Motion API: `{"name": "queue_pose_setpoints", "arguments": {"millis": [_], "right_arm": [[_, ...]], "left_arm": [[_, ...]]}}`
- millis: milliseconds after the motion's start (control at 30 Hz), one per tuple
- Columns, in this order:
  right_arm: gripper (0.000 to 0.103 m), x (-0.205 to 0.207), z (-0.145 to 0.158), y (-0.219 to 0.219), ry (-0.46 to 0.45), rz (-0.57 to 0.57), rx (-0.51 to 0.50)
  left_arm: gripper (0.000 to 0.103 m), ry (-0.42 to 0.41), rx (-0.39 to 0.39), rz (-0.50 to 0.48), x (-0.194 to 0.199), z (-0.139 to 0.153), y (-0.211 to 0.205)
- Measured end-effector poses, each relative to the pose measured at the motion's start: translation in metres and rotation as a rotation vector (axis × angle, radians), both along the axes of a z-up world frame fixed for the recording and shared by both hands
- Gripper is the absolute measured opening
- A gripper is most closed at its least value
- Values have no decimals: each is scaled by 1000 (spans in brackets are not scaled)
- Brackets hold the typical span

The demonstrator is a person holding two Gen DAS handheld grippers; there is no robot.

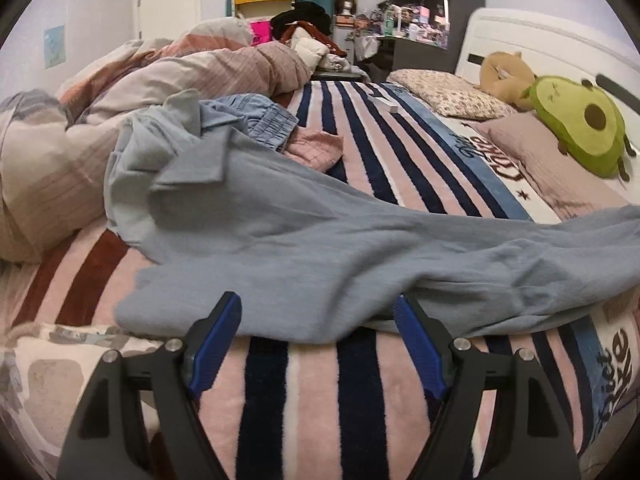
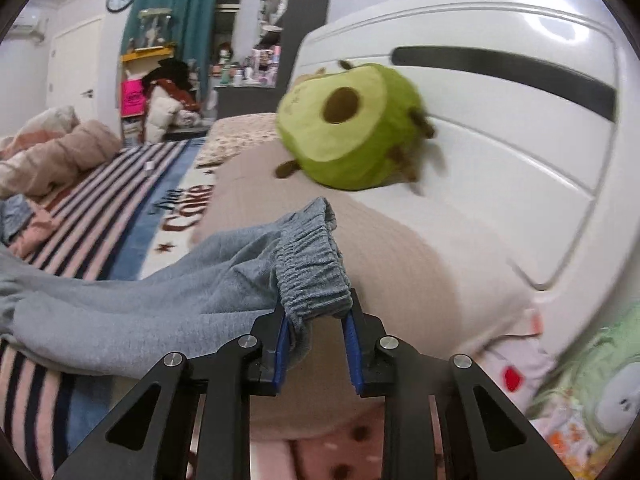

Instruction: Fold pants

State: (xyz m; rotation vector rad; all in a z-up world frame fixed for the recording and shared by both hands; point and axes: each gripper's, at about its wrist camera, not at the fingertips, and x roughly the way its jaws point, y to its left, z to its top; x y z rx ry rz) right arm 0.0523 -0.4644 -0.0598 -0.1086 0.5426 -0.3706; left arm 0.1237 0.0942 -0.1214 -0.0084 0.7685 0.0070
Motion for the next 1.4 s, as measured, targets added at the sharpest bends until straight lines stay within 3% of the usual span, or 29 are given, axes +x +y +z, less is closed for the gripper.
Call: {"name": "queue_pose_setpoints", "arguments": {"millis": [100,167,200,233,300,367,533,800,933,1033,1100,1133,1167,1233,1300,1400], "right_arm": [[19,-7,3,-13,21,-27,8],[26,-7,-1,-14,60,-11,31],[33,-7,-3,-9,78,-7,7],[51,-8,-4,-5,84,2,-8],[68,-13,-4,10,69,15,-55],[67,-14,0,25,55,36,-79],[68,-10,3,67,22,197,0],[68,26,-30,142,101,470,142],[68,46,-51,174,158,543,195],[68,54,-61,188,186,564,217],[68,58,-62,192,195,570,225],[68,59,-62,193,196,573,232],[68,59,-62,193,196,575,239],[68,57,-60,194,194,578,249],[68,56,-59,194,191,579,251],[68,53,-57,192,182,582,265]], "left_arm": [[76,13,31,17,2,1,4],[79,35,40,28,6,-1,8],[80,41,49,35,8,-2,10],[80,50,64,39,9,-3,12],[80,62,85,41,12,-4,16],[80,72,117,73,16,-4,25],[80,97,104,140,25,0,58],[80,192,24,160,38,-19,101],[79,242,-86,140,49,-39,121],[63,275,-162,120,56,-50,129],[59,298,-203,110,60,-57,132],[49,303,-203,110,60,-59,131],[43,301,-191,113,60,-58,130],[20,277,-164,100,56,-53,126],[17,241,-152,78,50,-45,119],[8,159,-72,67,41,-25,106]]}}
